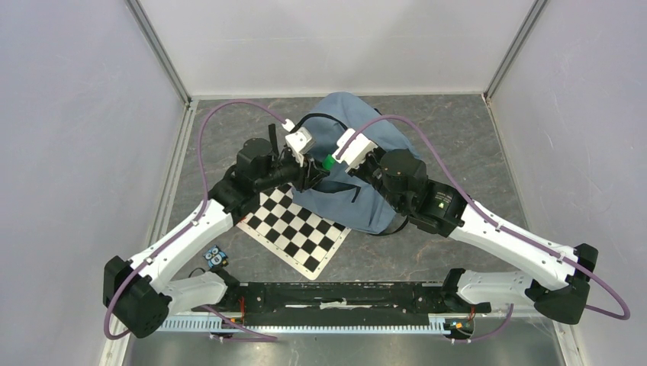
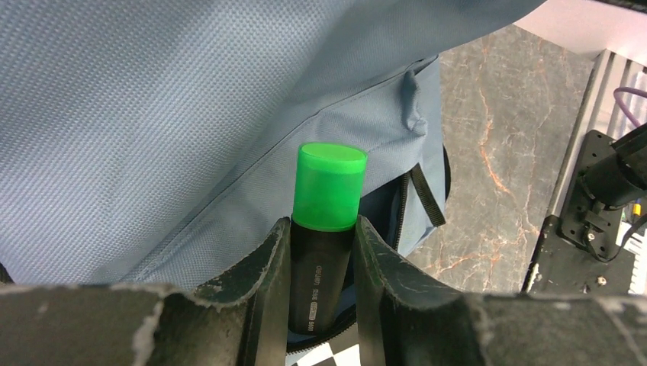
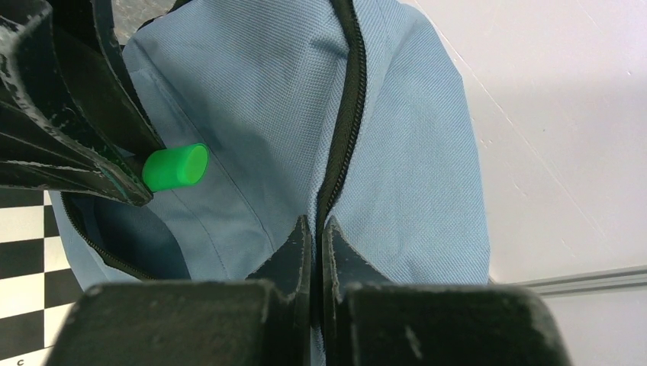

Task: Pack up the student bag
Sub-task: Place the stationery in the student bag.

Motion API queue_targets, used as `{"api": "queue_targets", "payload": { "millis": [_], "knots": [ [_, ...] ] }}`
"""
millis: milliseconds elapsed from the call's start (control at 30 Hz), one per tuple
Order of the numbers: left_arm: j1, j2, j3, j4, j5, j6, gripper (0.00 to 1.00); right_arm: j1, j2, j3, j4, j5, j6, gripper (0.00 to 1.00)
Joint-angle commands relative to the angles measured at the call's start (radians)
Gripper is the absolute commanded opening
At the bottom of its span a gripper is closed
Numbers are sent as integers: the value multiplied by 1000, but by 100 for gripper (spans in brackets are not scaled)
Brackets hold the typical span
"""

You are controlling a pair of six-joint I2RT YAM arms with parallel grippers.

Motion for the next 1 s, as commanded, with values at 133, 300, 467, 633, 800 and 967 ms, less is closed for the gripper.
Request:
{"api": "queue_targets", "payload": {
  "millis": [133,300,467,633,800,967],
  "knots": [
    [-7,36,-21,84,5,44,4,5,-14,56,51,-45,18,0],
    [-6,31,-37,-29,-39,87,14,4,-19,57,53,-44,18,0],
    [-5,20,-35,-80,-53,72,49,6,-13,57,53,-49,21,0],
    [-6,-24,-18,-105,-96,32,88,5,-15,55,54,-48,24,0],
    [-4,-120,-55,-89,-228,-17,100,4,-19,51,59,-49,26,1],
    [50,-158,-44,-195,-399,-169,100,5,-18,53,56,-48,26,1]
  ]
}}
